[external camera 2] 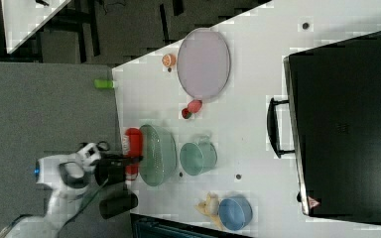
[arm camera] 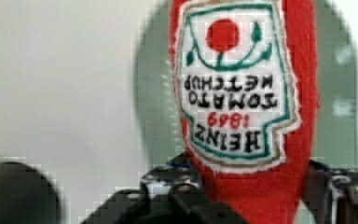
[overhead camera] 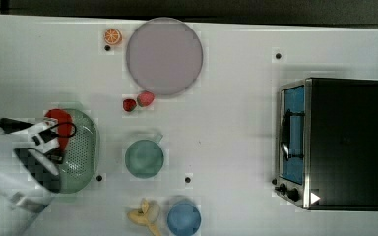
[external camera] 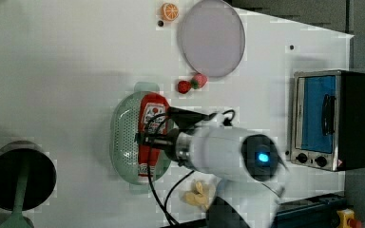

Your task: Pick ketchup from strainer and place it on the table

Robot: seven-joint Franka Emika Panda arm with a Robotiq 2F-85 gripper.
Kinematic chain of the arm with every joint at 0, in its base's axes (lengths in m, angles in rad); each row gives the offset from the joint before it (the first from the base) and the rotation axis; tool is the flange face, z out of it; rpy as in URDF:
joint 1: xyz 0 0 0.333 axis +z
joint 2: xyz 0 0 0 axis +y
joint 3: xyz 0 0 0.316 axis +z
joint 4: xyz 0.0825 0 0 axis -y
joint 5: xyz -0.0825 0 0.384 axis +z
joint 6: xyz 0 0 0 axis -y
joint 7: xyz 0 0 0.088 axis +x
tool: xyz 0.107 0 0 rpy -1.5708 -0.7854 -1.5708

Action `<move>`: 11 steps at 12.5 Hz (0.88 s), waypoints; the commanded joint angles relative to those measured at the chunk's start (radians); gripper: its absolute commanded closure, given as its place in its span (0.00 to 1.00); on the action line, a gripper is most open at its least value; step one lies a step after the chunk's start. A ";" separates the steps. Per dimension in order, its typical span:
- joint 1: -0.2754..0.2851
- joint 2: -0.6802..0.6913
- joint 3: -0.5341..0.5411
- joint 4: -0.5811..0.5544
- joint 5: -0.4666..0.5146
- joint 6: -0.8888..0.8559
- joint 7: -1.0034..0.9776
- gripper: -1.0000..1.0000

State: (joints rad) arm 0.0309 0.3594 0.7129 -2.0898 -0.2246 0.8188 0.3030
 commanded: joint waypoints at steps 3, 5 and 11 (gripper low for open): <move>-0.072 -0.058 0.008 0.218 0.059 -0.271 -0.011 0.40; -0.099 -0.049 -0.016 0.309 0.059 -0.392 -0.041 0.40; -0.164 -0.002 -0.204 0.447 0.049 -0.500 -0.230 0.40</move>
State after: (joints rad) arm -0.0707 0.3516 0.5479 -1.6562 -0.1812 0.3201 0.1495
